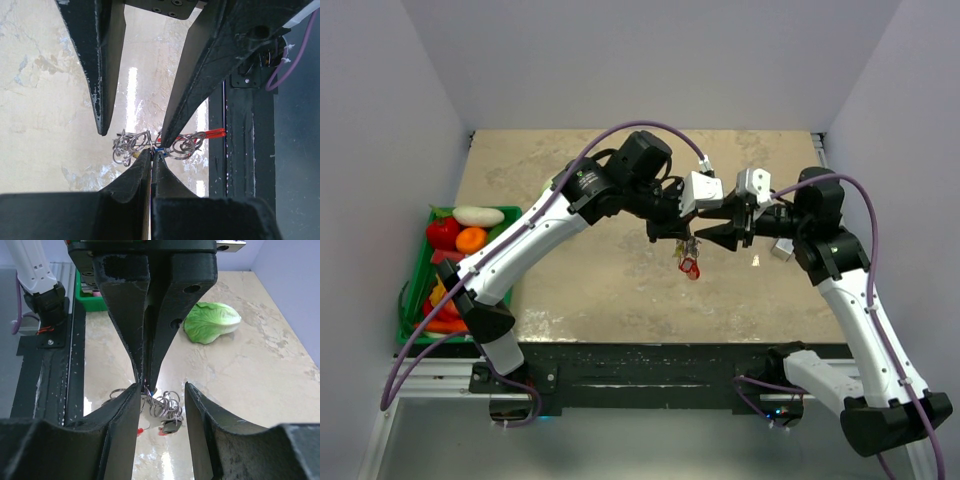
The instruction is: Remove the keys from the keyring
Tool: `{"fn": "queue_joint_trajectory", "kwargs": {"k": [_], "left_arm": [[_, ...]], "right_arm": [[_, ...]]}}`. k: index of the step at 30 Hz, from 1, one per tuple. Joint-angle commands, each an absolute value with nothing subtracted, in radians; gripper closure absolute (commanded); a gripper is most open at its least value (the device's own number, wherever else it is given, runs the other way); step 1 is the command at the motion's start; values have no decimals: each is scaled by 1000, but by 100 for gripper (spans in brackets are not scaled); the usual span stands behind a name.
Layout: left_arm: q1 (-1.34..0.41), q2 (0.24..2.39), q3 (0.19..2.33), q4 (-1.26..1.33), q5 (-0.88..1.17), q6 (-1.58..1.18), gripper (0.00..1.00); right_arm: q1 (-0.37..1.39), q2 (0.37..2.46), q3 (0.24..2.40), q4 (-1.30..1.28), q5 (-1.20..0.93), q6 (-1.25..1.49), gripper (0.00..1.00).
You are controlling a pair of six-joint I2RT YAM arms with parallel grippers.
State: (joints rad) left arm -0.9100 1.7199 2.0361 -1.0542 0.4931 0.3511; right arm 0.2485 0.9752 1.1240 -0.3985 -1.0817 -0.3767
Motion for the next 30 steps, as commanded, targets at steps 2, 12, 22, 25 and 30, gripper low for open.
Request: {"fn": "queue_joint_trajectory", "kwargs": {"k": [2,12,22,25,30], "left_arm": [[-907,1678,2051,-993,529,342,100],[-907,1678,2056,-992,537,339,100],[-905,1677,2056,-992,534,336,100],[-907,1678,2054,-992,534,337,100],[-907,1681,2052,-992,534,334,100]], "right_arm": [[250,980,1155,-359,-1048,-370,56],[252,980,1108,-384,-1058,-428,57],[253,989,1104,-388,-1097,-440,62],[264,992,1111,-414,-1092,-469,66],[288,1005,1129,-465,-1069,-515,71]]}}
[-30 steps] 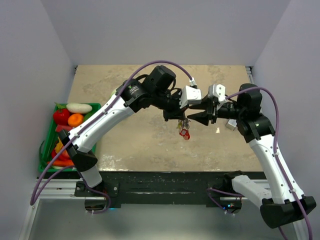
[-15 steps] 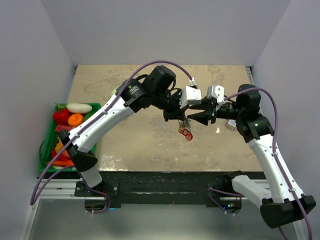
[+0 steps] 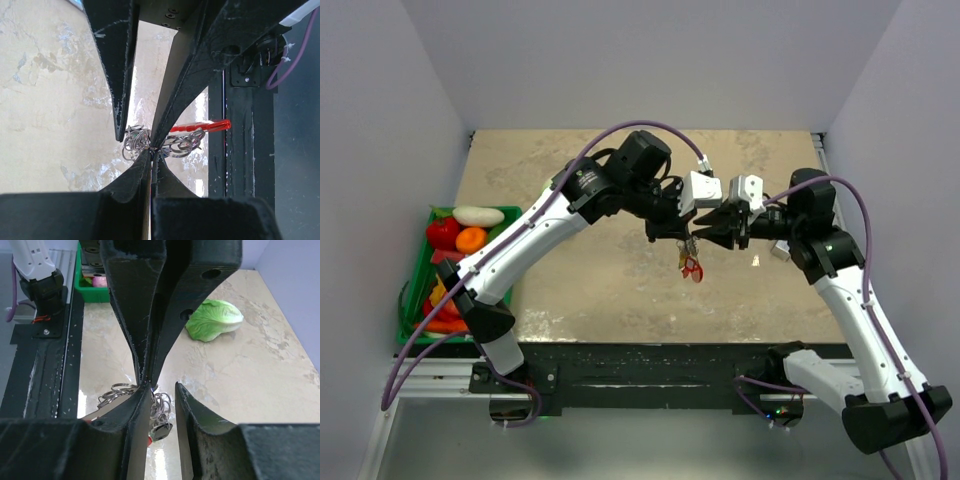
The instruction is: Remove the keys from the keyring
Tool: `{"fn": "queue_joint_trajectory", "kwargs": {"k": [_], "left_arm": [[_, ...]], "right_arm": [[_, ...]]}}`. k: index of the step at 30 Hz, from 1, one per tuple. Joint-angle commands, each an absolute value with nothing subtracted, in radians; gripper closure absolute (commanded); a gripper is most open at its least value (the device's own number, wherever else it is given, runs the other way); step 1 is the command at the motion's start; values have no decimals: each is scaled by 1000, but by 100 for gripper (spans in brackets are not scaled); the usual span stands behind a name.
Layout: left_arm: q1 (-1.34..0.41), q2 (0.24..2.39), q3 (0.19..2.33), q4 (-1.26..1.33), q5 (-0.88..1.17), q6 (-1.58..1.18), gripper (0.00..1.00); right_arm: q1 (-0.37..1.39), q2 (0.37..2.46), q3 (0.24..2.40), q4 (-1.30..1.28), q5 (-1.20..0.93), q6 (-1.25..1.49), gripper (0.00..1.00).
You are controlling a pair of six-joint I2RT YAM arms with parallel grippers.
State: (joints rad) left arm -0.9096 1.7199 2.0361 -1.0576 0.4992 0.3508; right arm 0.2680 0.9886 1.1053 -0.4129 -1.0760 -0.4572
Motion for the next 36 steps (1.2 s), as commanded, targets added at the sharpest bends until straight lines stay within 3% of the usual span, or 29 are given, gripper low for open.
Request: {"fn": "queue_joint_trajectory", "kwargs": {"k": [1,10,16,26,36], "left_arm": [[-905,1681,2052,-992,535,336,100],[-907,1681,2056,-991,532,336,100],[-907,1683,2051,-992,535,336,100],[-907,1686,2051,-991,534,337,100],[-907,1689,2057,-991,535,334,100]], "right_arm": [[291,1009,1137,-477,-1056,-538,71],[319,1017,1154,-551,-1028,-610,74],[321,999,1150,-505,-1054,-568,82],[319,1006,1189,-494,-1083,-538,73],[321,1017,1187,-529,-1103,-571,80]]}}
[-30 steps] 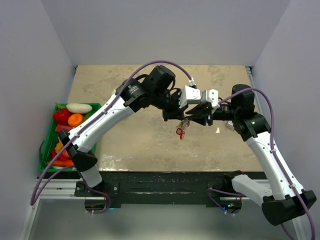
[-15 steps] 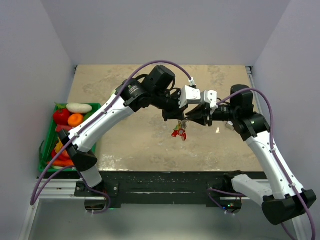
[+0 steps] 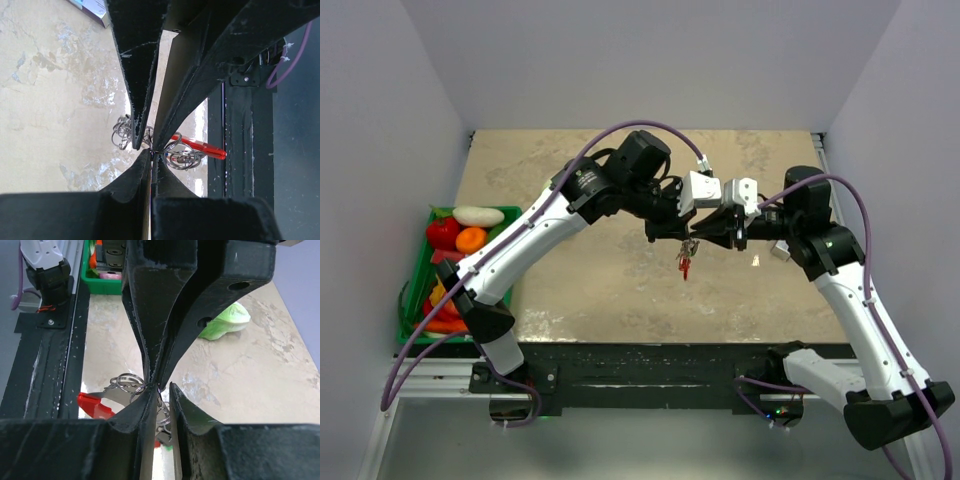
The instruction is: Remove the keys from the keyring
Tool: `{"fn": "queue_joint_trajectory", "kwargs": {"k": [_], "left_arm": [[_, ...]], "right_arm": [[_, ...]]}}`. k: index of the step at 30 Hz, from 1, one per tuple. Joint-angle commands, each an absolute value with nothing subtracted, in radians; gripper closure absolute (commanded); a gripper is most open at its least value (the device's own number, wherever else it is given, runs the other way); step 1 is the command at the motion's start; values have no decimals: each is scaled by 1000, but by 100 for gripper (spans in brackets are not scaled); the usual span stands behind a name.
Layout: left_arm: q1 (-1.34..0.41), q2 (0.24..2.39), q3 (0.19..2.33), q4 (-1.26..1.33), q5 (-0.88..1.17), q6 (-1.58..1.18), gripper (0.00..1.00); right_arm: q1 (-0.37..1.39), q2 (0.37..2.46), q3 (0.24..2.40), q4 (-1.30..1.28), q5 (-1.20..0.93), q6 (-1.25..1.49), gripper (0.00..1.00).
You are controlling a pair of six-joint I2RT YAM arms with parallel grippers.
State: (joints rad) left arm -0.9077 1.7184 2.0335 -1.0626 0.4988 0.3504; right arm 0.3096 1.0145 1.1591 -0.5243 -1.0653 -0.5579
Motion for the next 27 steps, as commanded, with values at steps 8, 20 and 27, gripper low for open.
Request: {"fn": "queue_joint_trajectory", "kwargs": {"k": [8,20,27], "left_arm": [[-907,1693,2069,-989,540,333,100],[-907,1690,2071,-989,540,333,100],[-907,1689,2072,-989,541,333,100]], "right_arm": [[319,1011,1160,-534,-1112,-577,83],[321,1003,1144,-534,-1111,-583,75],[321,1006,1146,-535,-1130,-586,100]]}}
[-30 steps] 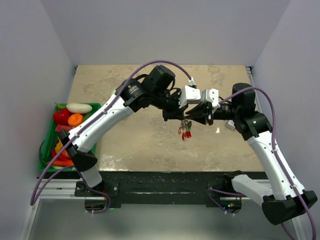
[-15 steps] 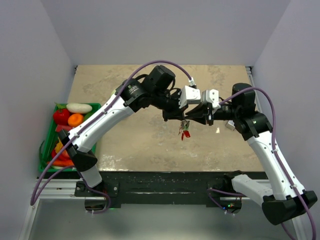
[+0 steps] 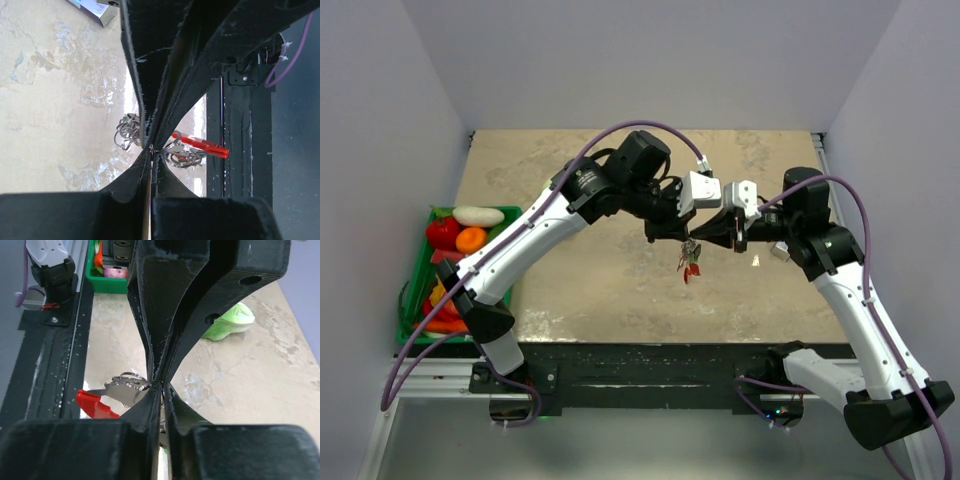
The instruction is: Remove the keys from the keyring
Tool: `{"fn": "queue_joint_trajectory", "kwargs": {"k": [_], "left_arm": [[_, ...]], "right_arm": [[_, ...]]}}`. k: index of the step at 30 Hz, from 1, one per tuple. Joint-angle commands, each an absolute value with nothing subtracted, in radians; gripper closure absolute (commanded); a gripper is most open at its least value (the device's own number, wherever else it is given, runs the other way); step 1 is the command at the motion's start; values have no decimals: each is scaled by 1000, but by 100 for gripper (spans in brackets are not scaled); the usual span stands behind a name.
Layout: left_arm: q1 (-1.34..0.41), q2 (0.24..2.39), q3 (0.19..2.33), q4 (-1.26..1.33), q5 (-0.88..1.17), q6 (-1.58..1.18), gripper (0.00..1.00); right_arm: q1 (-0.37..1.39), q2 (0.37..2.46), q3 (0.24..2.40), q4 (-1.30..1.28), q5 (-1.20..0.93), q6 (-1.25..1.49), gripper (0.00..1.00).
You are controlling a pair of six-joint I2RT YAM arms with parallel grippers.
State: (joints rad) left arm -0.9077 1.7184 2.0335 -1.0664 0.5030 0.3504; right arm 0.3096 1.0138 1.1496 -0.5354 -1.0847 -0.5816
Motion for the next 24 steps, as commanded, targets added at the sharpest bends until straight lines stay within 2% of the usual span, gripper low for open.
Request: {"fn": "queue_joint_trajectory", "kwargs": {"k": [1,4,5,11,20,24], "left_arm": [[-907,1689,2072,-989,543,333,100],[-907,1690,2080,-989,546,333,99],[-907,1692,2083,-989,545,333,94],[-907,1675,2094,-994,535,342,81],[-905,1644,2095,-1000,526,357,61],[-893,1629,2102,-999,518,357,58]], "right_arm": [[321,1006,1146,-534,-1134,-587,100],[319,1000,1135,-502,-1140,-574,100],[313,997,1123,-489,-1150,-563,100],[262,989,1078,-310,-1264,-391,100],[233,1008,1109,-239,-1334,-311,100],[221,1009,1126,-232,-1353,-290,100]]}}
